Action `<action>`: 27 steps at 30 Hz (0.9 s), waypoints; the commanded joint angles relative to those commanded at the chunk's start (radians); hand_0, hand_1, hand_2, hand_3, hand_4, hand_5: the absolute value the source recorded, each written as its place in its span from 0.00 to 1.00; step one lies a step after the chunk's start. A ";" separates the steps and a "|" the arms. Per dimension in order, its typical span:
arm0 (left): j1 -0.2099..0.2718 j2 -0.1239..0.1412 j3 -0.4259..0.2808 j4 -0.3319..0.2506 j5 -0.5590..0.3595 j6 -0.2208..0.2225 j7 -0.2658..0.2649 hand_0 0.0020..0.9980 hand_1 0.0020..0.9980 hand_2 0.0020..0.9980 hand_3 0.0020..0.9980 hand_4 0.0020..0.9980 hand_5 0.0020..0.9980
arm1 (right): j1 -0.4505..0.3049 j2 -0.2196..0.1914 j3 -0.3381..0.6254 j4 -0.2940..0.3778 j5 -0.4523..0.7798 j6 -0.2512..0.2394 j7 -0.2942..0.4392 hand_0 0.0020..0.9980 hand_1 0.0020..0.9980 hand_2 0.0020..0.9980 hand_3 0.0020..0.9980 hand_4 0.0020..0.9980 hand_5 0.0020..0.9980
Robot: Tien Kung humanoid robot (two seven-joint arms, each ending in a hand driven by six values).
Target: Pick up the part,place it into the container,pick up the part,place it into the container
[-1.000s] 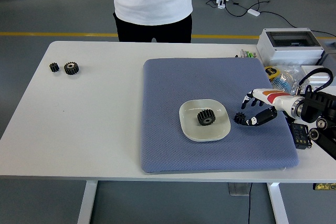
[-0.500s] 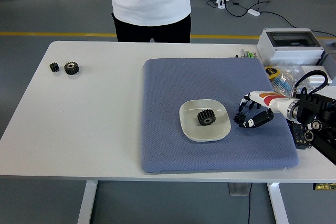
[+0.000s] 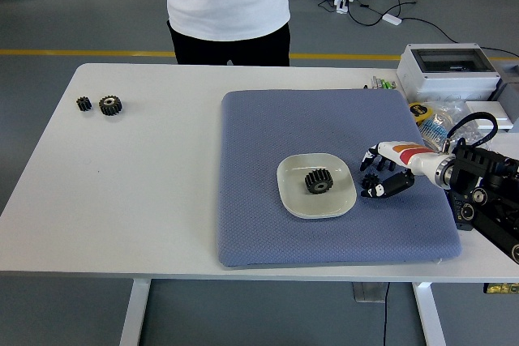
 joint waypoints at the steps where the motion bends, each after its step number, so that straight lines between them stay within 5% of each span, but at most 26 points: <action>1: 0.000 0.000 -0.001 0.000 0.001 0.000 0.000 0.70 0.68 0.70 0.57 0.69 0.62 | 0.000 0.000 -0.002 -0.003 0.000 -0.001 0.001 0.42 0.45 0.52 0.51 0.75 0.23; 6: -0.001 0.000 -0.004 0.000 0.002 0.000 0.001 0.70 0.68 0.70 0.57 0.69 0.62 | -0.001 0.001 -0.011 -0.022 0.014 -0.021 0.017 0.42 0.45 0.52 0.51 0.75 0.23; 7: -0.002 0.000 -0.004 0.000 0.002 0.000 0.001 0.70 0.68 0.70 0.57 0.69 0.62 | -0.001 0.001 -0.012 -0.024 0.016 -0.026 0.021 0.45 0.40 0.47 0.48 0.66 0.13; 27: -0.007 0.000 -0.007 0.000 -0.001 -0.001 0.000 0.70 0.68 0.70 0.58 0.69 0.63 | -0.007 -0.016 0.009 -0.021 0.034 -0.024 0.020 0.32 0.38 0.44 0.47 0.65 0.12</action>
